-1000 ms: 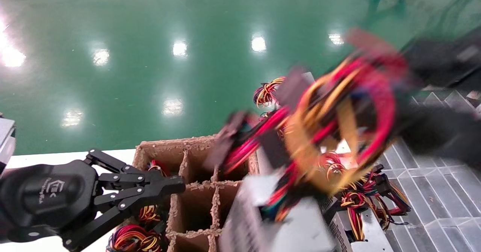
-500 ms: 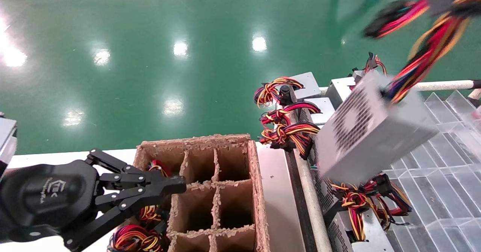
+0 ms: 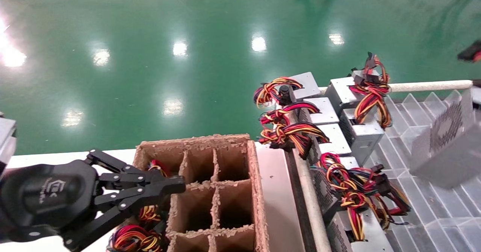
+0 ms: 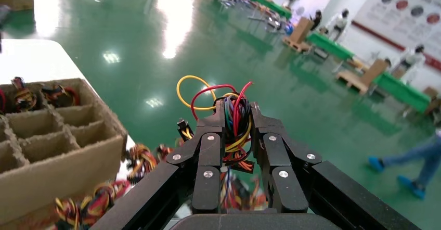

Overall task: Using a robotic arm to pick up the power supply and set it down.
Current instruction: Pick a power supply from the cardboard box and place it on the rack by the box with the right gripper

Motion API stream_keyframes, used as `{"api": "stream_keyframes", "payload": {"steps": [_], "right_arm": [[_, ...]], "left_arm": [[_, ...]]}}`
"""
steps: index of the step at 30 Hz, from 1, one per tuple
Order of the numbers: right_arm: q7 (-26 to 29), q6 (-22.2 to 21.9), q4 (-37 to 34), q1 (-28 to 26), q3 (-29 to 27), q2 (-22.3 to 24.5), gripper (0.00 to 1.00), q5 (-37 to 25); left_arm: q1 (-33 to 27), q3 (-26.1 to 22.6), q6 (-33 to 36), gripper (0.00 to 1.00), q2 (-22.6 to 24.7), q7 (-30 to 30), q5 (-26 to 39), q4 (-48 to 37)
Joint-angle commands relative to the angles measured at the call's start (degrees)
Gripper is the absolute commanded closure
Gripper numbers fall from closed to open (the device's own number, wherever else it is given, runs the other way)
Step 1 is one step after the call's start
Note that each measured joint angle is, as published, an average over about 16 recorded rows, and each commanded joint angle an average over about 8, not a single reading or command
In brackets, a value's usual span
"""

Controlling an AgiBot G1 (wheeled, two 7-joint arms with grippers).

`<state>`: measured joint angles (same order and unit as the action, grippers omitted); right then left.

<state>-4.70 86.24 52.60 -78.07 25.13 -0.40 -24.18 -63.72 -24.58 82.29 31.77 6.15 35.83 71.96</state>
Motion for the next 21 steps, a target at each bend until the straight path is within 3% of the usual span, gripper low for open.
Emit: {"api": "stream_keyframes", "payload": {"steps": [1,9,21], "right_arm": [[-1.3,1.3,-2.9,0.9,1.0,0.1,1.0,0.4],[-6.7,3.8,-9.6,6.0,4.8,-3.0,1.0,5.1],[-11.5,2.3,-11.0,9.0,6.6,-7.1,1.0,7.2]], "left_arm": [[0.0,0.0,0.0,1.0,0.0,0.0,0.0,0.0],[0.0,0.0,0.0,1.0,0.0,0.0,0.0,0.0],[0.0,0.0,0.0,1.0,0.0,0.0,0.0,0.0]]}}
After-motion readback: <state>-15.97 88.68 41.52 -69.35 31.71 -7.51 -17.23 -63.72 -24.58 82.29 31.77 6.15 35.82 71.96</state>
